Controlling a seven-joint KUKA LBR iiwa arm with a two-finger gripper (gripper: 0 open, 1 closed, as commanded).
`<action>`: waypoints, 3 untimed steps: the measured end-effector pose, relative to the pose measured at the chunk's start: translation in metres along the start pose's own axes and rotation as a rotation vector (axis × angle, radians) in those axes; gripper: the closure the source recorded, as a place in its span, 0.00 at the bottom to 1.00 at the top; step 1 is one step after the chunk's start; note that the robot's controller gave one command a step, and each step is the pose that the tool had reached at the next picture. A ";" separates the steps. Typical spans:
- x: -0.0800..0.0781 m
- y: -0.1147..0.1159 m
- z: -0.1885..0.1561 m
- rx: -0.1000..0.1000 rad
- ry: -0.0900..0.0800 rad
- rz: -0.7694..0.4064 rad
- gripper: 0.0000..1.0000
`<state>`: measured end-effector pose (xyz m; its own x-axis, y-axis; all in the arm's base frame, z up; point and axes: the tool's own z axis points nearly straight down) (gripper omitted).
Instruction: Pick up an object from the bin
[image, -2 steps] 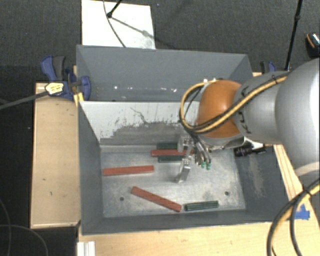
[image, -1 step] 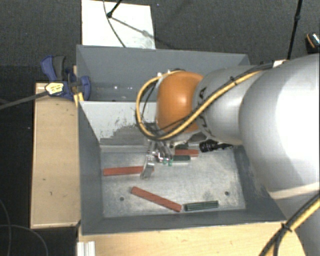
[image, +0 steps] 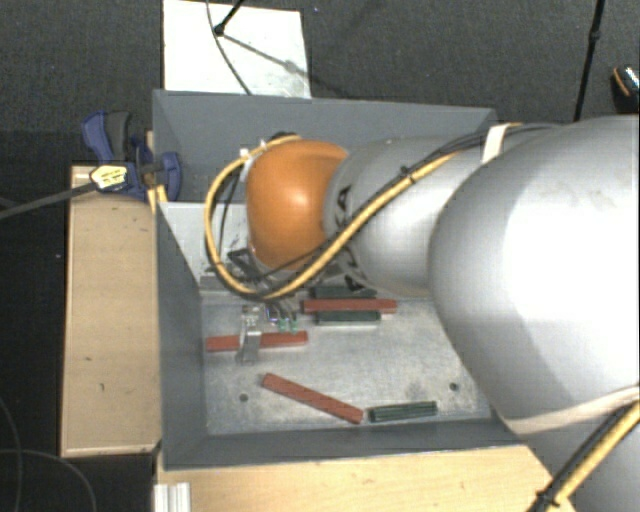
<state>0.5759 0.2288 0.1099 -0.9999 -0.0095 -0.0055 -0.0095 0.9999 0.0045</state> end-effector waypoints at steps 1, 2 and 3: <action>0.007 0.003 0.041 0.005 0.007 0.158 0.00; 0.006 0.003 0.040 0.004 0.006 0.157 0.00; 0.006 0.002 0.040 0.005 0.006 0.157 1.00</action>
Offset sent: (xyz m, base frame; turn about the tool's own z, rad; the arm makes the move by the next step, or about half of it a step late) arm -0.0059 0.0026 -0.0399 0.1592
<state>0.5701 0.2315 0.0697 -0.9891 0.1475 0.0008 0.1475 0.9891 0.0003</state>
